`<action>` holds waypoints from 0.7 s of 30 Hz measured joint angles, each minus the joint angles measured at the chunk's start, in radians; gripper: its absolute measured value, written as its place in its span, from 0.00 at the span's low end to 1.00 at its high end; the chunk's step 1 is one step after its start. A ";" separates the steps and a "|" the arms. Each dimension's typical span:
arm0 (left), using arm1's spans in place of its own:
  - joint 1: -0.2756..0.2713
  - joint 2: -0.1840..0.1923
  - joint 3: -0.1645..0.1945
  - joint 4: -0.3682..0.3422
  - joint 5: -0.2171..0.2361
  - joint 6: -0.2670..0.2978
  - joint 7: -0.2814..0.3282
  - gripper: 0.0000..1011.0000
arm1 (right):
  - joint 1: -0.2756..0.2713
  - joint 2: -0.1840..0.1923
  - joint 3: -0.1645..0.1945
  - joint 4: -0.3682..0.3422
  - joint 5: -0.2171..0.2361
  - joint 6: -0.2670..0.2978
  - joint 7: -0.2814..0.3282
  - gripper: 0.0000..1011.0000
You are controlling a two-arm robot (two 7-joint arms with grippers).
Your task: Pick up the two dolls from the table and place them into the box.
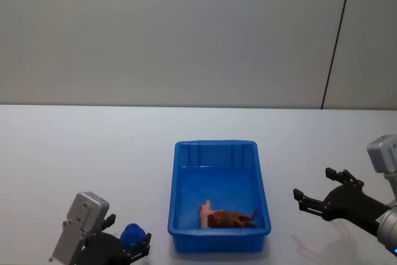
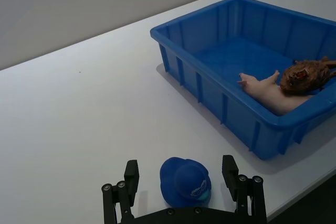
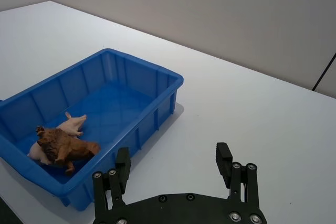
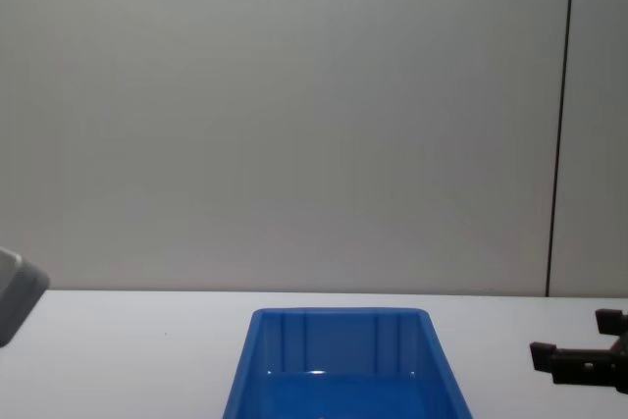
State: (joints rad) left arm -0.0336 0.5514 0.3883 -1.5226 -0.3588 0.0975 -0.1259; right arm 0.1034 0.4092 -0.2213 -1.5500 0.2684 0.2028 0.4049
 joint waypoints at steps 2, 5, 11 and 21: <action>-0.003 -0.003 0.001 0.005 0.001 0.004 -0.007 0.99 | 0.000 0.000 0.000 0.000 0.000 0.000 0.000 0.99; -0.009 -0.010 0.002 0.016 0.004 0.011 -0.016 0.99 | 0.000 0.000 0.000 0.000 0.000 0.000 0.000 0.99; -0.020 -0.020 0.002 0.034 0.009 0.019 -0.030 0.90 | 0.000 0.000 0.000 0.000 0.000 0.000 0.000 0.99; -0.040 -0.036 0.001 0.068 0.015 0.027 -0.058 0.58 | 0.000 0.000 0.000 0.000 0.000 0.000 0.000 0.99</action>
State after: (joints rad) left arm -0.0731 0.5157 0.3893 -1.4549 -0.3442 0.1248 -0.1838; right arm 0.1033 0.4092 -0.2213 -1.5500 0.2685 0.2028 0.4050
